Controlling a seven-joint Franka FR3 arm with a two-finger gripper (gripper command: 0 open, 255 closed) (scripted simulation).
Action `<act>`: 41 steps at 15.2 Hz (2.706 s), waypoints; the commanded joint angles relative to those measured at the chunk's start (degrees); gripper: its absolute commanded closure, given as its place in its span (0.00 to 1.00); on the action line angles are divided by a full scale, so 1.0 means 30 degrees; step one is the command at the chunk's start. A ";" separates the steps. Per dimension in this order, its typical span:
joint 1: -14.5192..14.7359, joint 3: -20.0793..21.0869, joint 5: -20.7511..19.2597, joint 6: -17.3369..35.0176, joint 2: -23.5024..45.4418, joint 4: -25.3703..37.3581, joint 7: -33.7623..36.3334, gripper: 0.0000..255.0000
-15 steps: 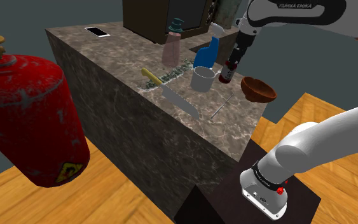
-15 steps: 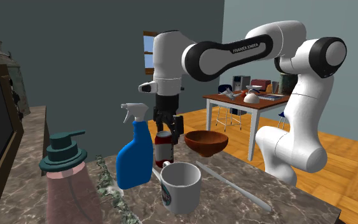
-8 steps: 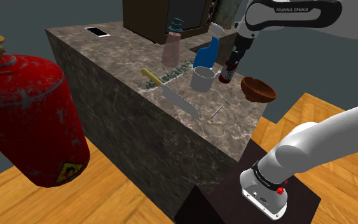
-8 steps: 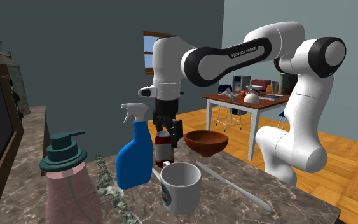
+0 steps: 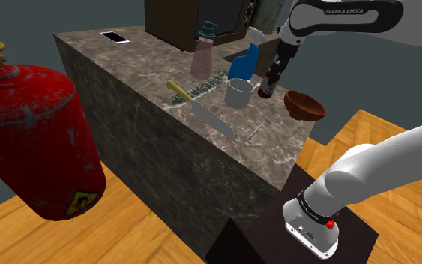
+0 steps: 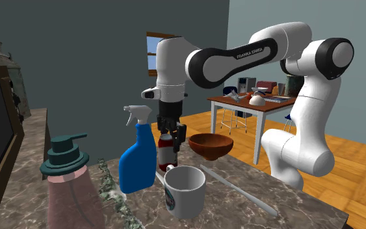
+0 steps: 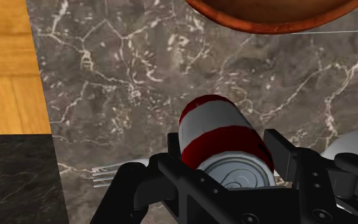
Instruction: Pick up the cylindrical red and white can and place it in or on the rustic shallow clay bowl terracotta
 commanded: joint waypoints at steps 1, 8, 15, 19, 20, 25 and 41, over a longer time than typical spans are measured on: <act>-0.0006 -0.0008 -0.0010 0.0008 0.0008 -0.0007 0.0002 1.00; 0.0016 0.0051 0.0039 -0.1014 -0.0022 0.0987 -0.0059 1.00; 0.0061 0.0137 0.0127 -0.2799 0.0069 0.2864 -0.0177 1.00; 0.0088 0.0175 0.0179 -0.3817 0.0213 0.4027 -0.0255 1.00; 0.0094 0.0183 0.0193 -0.4072 0.0259 0.4329 -0.0275 1.00; 0.0126 0.0215 0.0263 -0.5352 0.0556 0.5906 -0.0387 1.00; -0.0393 0.0261 -0.0580 -0.8860 -0.4147 0.4815 -0.1058 1.00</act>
